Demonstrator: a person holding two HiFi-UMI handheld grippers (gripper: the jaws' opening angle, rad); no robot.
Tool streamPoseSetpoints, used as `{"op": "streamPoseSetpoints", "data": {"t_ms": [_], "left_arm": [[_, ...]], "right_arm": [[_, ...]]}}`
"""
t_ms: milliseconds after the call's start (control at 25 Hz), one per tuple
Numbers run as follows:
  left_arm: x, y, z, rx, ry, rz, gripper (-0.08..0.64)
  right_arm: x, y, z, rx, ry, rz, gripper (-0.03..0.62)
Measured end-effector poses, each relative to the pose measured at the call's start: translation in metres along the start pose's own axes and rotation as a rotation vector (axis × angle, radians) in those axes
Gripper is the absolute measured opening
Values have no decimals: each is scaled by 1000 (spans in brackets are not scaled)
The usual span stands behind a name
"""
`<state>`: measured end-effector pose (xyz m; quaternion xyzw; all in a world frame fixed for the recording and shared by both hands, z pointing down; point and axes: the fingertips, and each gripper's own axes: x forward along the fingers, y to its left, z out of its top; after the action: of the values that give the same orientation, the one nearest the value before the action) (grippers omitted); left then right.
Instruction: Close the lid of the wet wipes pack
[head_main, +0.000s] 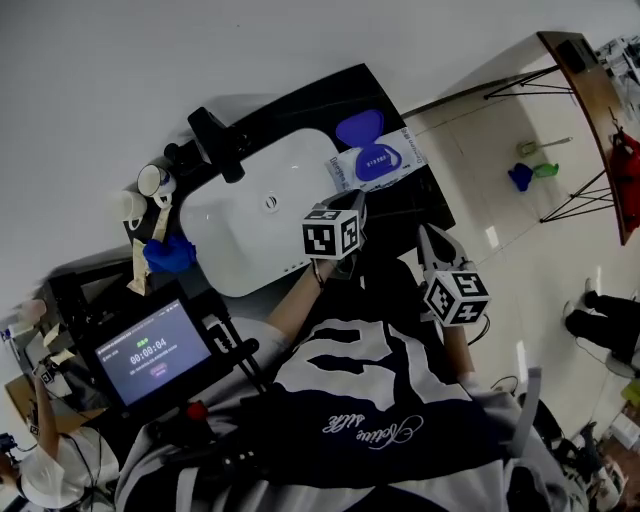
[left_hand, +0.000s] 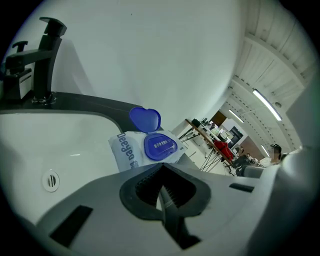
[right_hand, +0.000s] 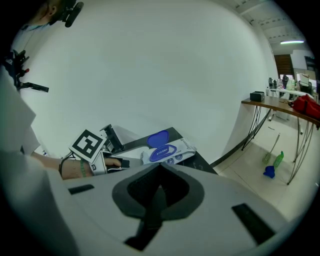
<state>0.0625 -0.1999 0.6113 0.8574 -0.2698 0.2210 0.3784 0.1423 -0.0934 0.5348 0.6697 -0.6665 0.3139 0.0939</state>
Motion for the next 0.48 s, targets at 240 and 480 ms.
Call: {"op": "streamPoseSetpoints", "data": {"t_ms": [240,480], "left_arm": [[22,1,-9,3,52,50,-2],[37,-2,-7,-32,80,104,-2]], "right_arm": [[30,-5,25,-58,60,83,-2],[49,-22,51,-137,75,178,-2]]}}
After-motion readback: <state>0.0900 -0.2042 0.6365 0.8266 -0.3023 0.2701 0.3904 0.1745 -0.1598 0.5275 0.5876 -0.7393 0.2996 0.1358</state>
